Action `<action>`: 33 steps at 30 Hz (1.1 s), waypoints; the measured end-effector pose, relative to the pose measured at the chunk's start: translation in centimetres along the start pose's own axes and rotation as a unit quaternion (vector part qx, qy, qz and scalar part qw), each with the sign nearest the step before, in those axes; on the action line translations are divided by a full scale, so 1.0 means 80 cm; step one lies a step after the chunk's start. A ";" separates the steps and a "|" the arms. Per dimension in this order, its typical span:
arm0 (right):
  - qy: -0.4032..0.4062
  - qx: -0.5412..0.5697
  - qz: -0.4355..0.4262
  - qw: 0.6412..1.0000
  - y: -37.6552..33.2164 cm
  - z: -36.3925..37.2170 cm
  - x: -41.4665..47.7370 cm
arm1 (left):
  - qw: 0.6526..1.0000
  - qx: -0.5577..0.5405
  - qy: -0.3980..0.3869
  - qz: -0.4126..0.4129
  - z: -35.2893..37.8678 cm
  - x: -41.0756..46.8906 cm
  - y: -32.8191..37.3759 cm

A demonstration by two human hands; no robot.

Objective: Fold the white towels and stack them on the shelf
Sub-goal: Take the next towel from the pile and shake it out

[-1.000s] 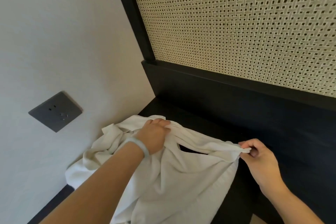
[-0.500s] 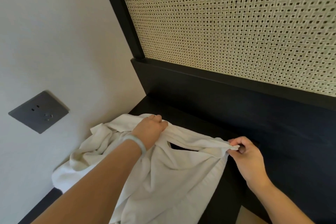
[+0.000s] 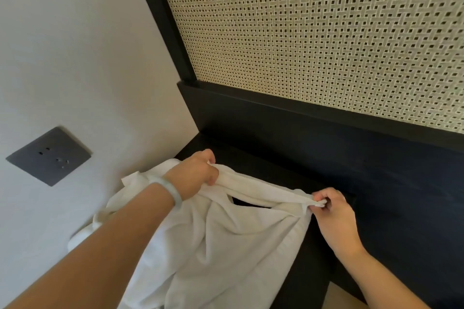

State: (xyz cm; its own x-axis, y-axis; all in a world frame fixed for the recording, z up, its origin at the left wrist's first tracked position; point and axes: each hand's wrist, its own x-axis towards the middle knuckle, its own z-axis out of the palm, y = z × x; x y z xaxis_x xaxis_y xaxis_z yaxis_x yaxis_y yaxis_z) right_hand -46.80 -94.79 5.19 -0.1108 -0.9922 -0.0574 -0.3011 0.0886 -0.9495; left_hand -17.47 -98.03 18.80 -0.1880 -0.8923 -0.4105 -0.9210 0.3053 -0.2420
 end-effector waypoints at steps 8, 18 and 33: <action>0.018 -0.071 -0.037 0.997 -0.001 0.006 -0.004 | 0.997 0.061 0.000 -0.038 0.026 -0.036 -0.035; -0.005 -0.027 -0.031 0.999 -0.006 0.001 -0.005 | 0.974 -0.221 0.042 -0.033 0.038 -0.043 -0.044; -0.137 0.231 -0.173 0.948 -0.316 0.020 0.075 | 0.777 -0.289 0.446 -0.337 -0.057 -0.278 -0.131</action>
State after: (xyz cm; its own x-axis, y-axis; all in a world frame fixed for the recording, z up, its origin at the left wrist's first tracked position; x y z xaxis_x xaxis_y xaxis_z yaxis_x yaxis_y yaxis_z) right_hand -38.33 -103.12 28.35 0.1869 -0.9464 0.2635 0.1797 -0.2307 -0.9563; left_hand -5.24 -82.91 34.45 0.4794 -0.7390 0.4733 -0.8637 -0.3018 0.4036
